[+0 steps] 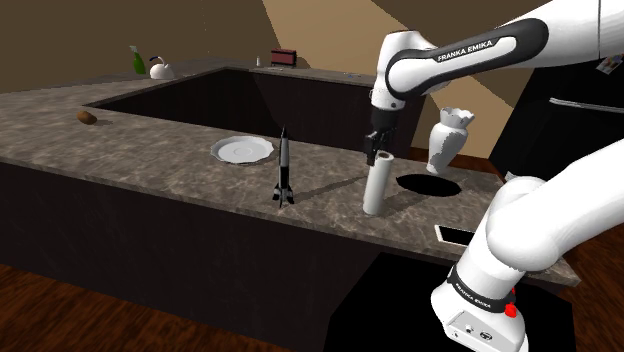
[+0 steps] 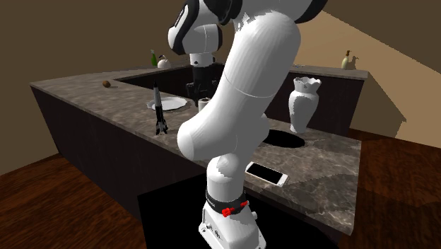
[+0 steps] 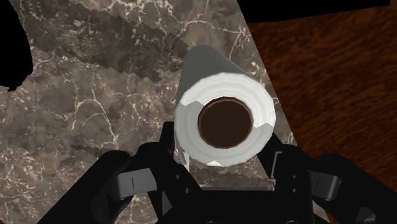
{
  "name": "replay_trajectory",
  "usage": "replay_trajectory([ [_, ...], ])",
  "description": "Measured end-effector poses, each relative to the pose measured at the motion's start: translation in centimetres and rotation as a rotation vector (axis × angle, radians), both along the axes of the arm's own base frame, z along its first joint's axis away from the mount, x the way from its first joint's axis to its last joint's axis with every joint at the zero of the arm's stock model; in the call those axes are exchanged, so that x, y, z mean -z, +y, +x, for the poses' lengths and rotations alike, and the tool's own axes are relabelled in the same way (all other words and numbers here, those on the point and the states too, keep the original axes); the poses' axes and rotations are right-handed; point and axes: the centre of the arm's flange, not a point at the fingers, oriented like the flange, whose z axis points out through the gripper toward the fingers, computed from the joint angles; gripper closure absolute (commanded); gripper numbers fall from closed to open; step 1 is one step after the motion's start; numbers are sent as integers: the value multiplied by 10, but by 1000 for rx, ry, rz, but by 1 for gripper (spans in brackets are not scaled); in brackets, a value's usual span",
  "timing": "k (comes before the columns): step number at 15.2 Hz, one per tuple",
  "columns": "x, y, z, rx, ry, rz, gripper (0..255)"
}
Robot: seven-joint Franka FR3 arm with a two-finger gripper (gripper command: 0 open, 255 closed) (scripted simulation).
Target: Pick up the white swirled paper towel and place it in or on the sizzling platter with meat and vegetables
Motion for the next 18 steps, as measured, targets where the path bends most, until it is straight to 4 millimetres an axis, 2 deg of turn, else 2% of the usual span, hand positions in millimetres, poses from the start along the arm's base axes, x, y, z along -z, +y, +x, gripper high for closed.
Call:
replay_trajectory([
  [17, -87, 1, 0, 0, 0, 0, 255],
  [18, -88, -6, -3, 0, 0, 0, 255],
])
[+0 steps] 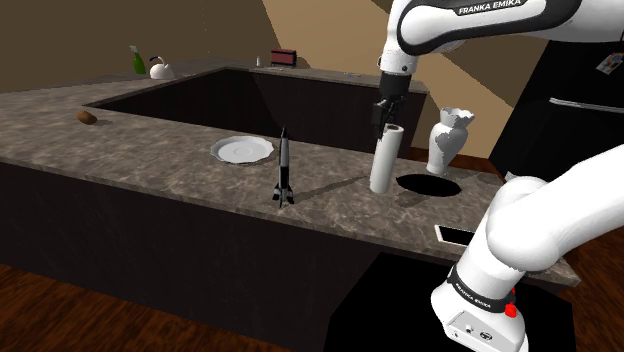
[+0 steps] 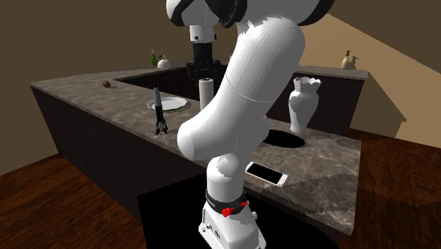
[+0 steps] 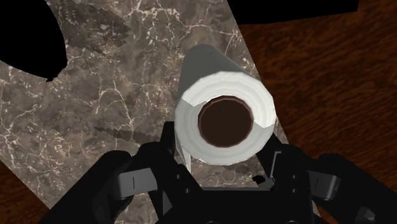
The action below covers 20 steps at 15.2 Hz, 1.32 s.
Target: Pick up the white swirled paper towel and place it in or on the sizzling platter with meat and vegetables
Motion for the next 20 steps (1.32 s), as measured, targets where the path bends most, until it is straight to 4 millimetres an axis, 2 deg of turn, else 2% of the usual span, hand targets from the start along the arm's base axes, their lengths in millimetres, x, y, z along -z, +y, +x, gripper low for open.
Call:
replay_trajectory([
  [2, -10, -18, -4, 0, 0, 0, 255],
  [8, -27, -90, -21, 1, 0, 0, 255],
  [14, -45, -169, -42, 1, 0, 1, 255],
  [16, -50, -188, -44, 1, 0, 1, 255],
  [20, -65, -246, -59, 2, 0, 1, 255],
])
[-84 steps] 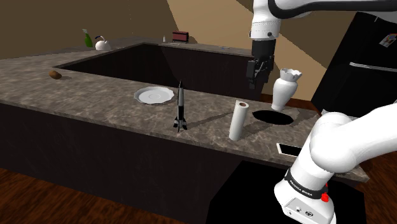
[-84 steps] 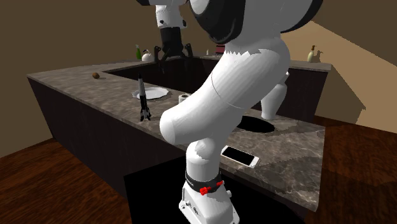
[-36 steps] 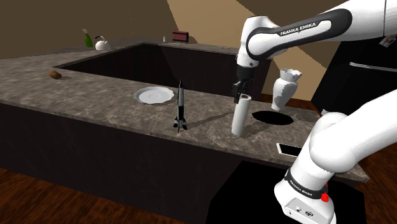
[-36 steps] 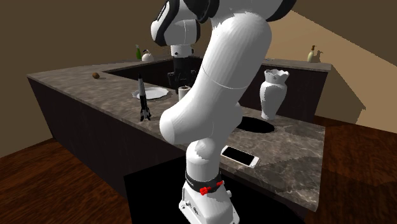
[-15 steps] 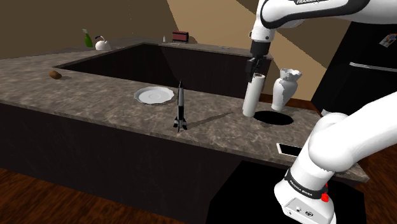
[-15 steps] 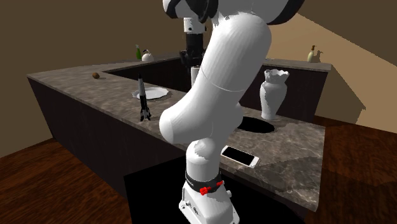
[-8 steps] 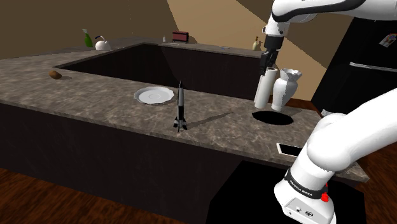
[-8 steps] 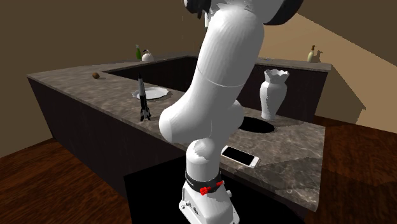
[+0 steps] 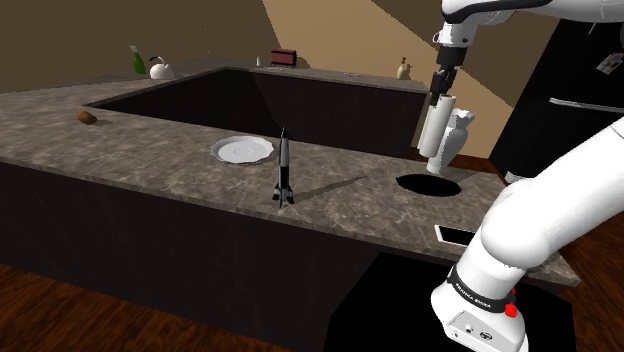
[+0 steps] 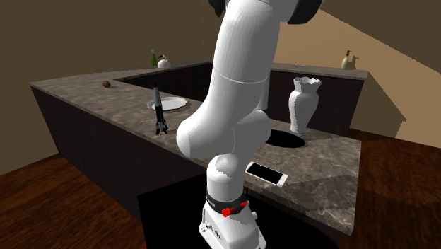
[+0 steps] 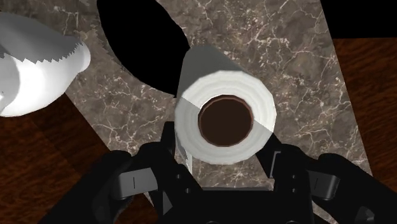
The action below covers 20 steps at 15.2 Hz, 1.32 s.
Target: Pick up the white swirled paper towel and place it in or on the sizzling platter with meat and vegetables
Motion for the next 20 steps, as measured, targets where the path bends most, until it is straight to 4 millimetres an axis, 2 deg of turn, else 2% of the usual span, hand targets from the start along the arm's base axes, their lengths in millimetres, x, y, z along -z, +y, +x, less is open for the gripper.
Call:
replay_trajectory([
  [5, -11, -58, -12, 0, 0, 1, 255],
  [8, -24, -103, -26, 3, 0, 2, 255],
  [9, -22, -113, -29, 1, 0, 1, 255],
  [13, -5, -120, -30, -2, 1, 0, 255],
  [20, 32, -120, -29, -2, 1, 0, 255],
])
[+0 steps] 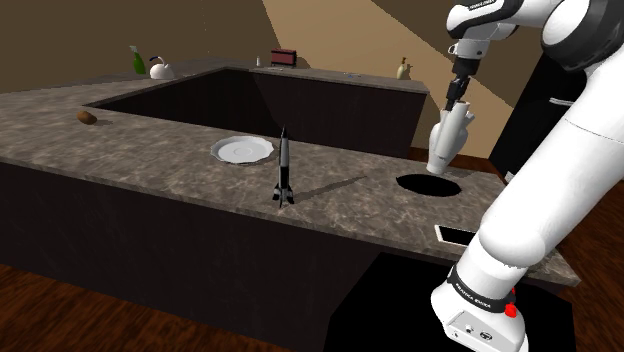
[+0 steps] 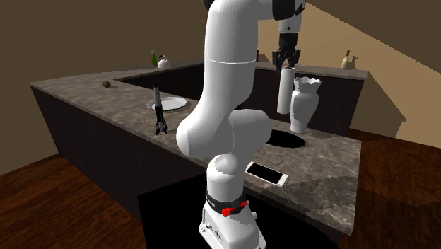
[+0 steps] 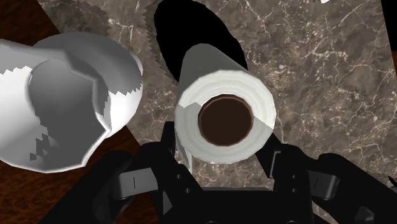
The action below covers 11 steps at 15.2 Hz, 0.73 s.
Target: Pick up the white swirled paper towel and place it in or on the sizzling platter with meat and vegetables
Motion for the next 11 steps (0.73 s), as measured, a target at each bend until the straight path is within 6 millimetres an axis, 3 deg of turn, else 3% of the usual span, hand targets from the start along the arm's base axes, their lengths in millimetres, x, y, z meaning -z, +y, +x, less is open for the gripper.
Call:
replay_trajectory([
  [11, 57, 0, 1, 0, 0, 0, 255],
])
